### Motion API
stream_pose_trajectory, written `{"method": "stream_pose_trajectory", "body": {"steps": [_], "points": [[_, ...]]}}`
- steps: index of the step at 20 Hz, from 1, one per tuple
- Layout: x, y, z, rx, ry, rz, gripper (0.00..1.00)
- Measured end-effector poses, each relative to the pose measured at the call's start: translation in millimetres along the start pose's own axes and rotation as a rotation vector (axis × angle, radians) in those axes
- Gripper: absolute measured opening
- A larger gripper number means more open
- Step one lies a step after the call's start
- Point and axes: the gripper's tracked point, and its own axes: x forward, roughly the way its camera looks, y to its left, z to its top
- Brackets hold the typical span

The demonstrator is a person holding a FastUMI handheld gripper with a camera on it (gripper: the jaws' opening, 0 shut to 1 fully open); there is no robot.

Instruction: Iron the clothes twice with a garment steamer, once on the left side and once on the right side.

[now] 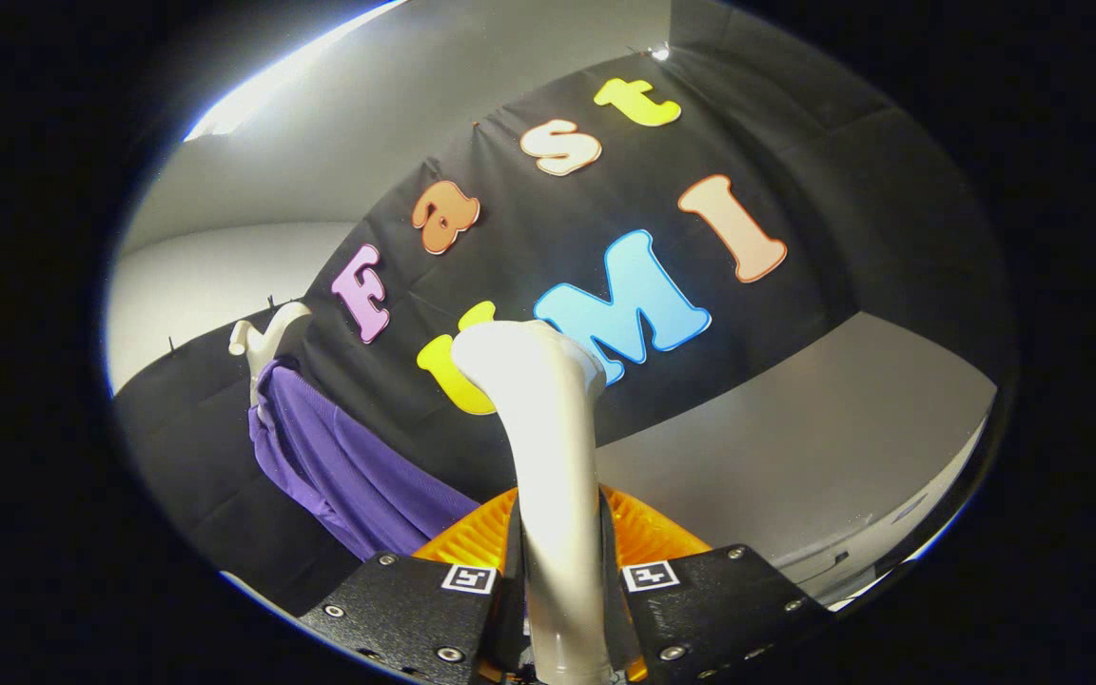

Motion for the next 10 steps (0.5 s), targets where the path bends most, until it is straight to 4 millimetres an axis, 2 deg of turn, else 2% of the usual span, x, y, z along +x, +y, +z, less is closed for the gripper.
{"method": "stream_pose_trajectory", "body": {"steps": [2, 4, 10], "points": [[-30, 26, -11, -0.020, -0.044, 0.000, 0.34], [-50, 47, -22, -0.035, -0.079, 0.001, 0.34], [-92, 101, -81, -0.177, -0.147, -0.062, 0.34]]}}
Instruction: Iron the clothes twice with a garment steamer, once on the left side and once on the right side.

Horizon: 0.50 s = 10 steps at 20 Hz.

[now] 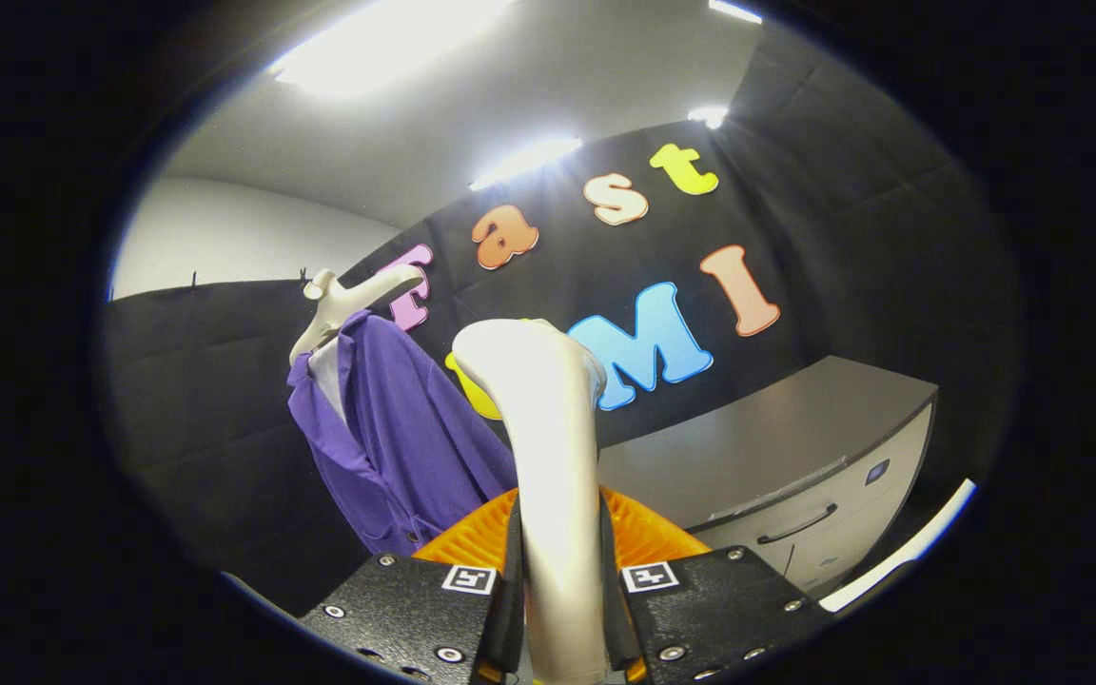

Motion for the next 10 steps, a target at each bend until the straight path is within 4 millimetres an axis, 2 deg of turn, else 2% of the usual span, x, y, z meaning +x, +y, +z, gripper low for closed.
{"method": "stream_pose_trajectory", "body": {"steps": [5, 10], "points": [[-47, 64, -15, -0.119, -0.086, -0.029, 0.34], [-82, 94, -27, -0.175, -0.142, -0.092, 0.34]]}}
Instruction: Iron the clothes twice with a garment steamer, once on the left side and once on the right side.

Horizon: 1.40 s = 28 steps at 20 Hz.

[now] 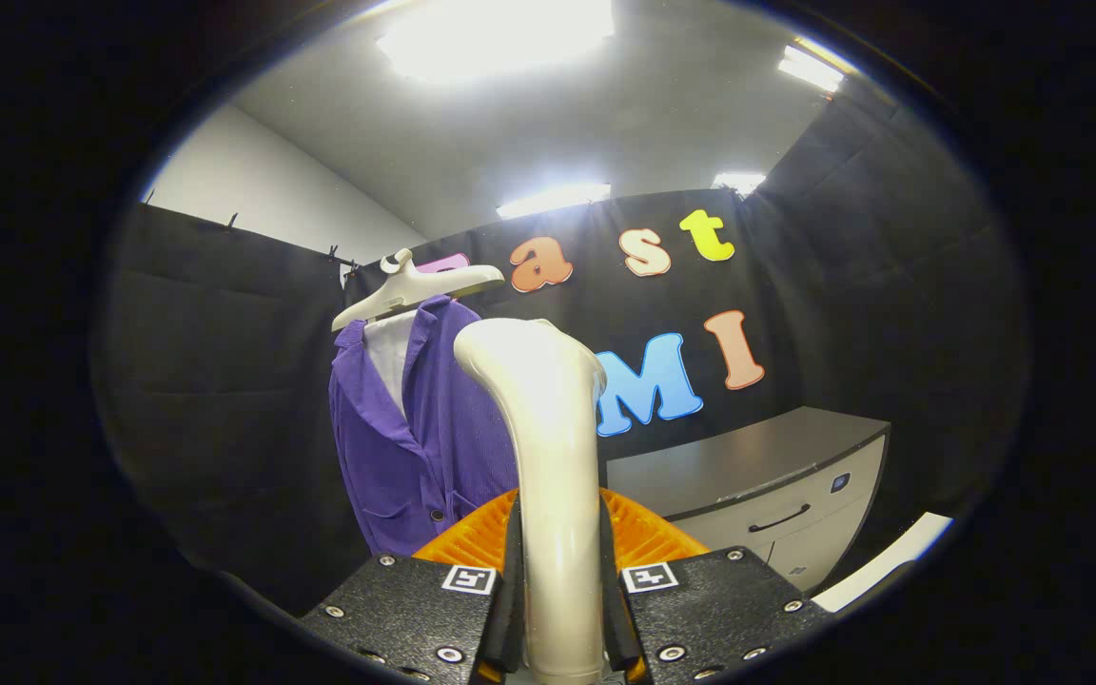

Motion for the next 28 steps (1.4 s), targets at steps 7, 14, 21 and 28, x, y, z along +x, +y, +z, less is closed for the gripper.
{"method": "stream_pose_trajectory", "body": {"steps": [7, 14, 21, 28], "points": [[-31, 7, -1, -0.086, -0.101, -0.087, 0.34], [-41, 5, -21, -0.091, -0.101, -0.138, 0.34], [-45, 0, -22, -0.095, -0.090, -0.133, 0.34], [-46, -9, -19, -0.080, -0.087, -0.146, 0.34]]}}
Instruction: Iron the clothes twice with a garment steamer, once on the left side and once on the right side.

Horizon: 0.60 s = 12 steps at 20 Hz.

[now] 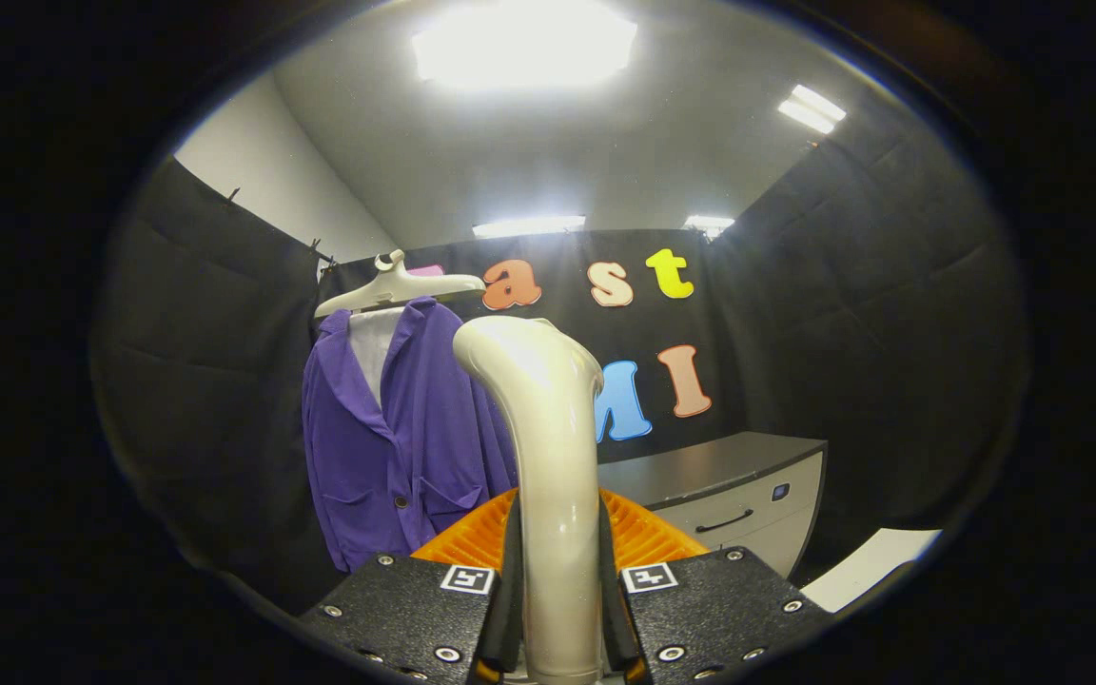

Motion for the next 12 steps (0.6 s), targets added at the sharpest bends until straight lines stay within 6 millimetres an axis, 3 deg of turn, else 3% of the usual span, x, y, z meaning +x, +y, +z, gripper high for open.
{"method": "stream_pose_trajectory", "body": {"steps": [12], "points": [[9.2, -2.7, -0.7, -0.006, 0.004, 0.001, 0.34]]}}
